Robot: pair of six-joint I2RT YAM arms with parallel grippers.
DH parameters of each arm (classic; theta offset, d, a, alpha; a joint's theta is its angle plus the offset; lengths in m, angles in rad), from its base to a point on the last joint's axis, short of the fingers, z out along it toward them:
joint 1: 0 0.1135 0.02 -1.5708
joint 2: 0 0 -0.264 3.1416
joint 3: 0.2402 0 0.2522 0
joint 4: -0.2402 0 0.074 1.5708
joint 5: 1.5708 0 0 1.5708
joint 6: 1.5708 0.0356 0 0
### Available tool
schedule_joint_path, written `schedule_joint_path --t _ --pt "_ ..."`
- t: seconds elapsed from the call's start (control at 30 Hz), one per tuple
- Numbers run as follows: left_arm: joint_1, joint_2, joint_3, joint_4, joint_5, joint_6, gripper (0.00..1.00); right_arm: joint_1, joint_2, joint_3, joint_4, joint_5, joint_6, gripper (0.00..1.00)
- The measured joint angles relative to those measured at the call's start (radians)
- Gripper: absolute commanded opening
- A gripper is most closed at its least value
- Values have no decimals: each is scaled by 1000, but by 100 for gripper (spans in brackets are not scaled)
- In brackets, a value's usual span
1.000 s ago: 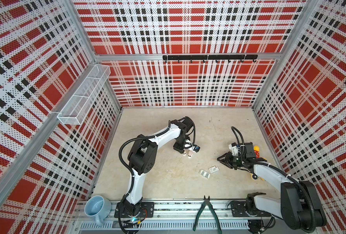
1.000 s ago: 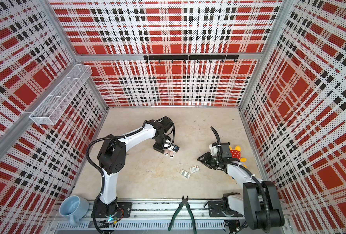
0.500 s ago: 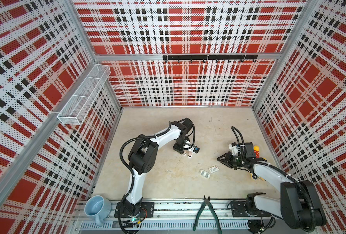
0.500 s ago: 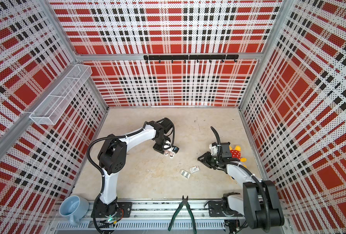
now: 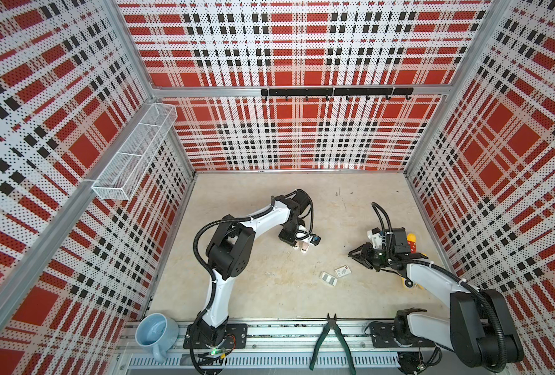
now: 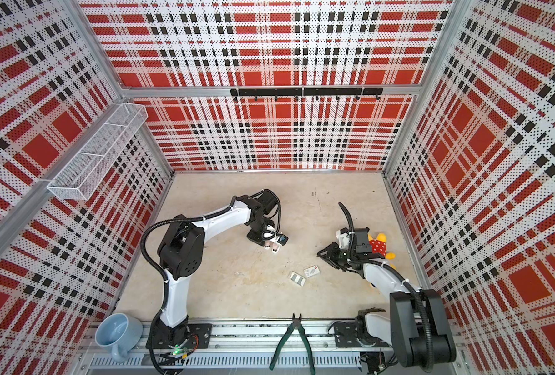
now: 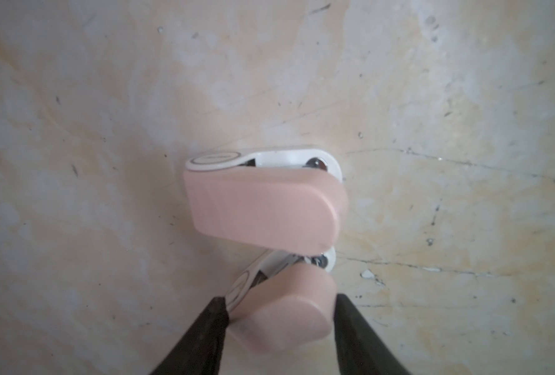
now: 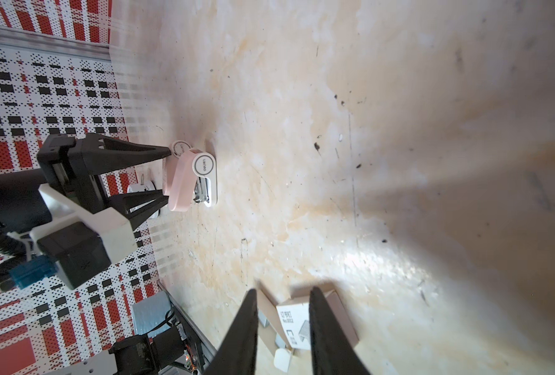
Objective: Load the staples into the stapler
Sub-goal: 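Lower the left gripper and close it on the pink stapler's end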
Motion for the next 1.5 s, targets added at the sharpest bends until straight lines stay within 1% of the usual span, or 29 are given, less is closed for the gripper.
schedule_joint_path --t 0.23,0.5,0.73,1.13,1.23,1.43,1.47,1.5 --pt "-1 12 -19 3 -3 3 55 0 0 -8 9 0 3 28" --pt "-9 13 -23 6 -6 4 48 0 -8 -13 12 2 4 28" --pt "-6 13 -32 9 -16 3 50 0 -14 -14 14 8 4 28" --pt "1 13 -34 12 -18 -8 49 0 -5 -23 37 7 8 28" --pt "2 13 -32 13 -16 -13 45 0 -5 -25 39 7 9 27" --pt "2 12 -32 13 -14 -23 40 0 -5 -25 41 7 11 28" --pt "2 12 -32 13 -14 -23 39 0 -5 -25 42 7 11 27" --pt "2 12 -32 13 -14 -25 34 0 -4 -25 42 7 11 27"
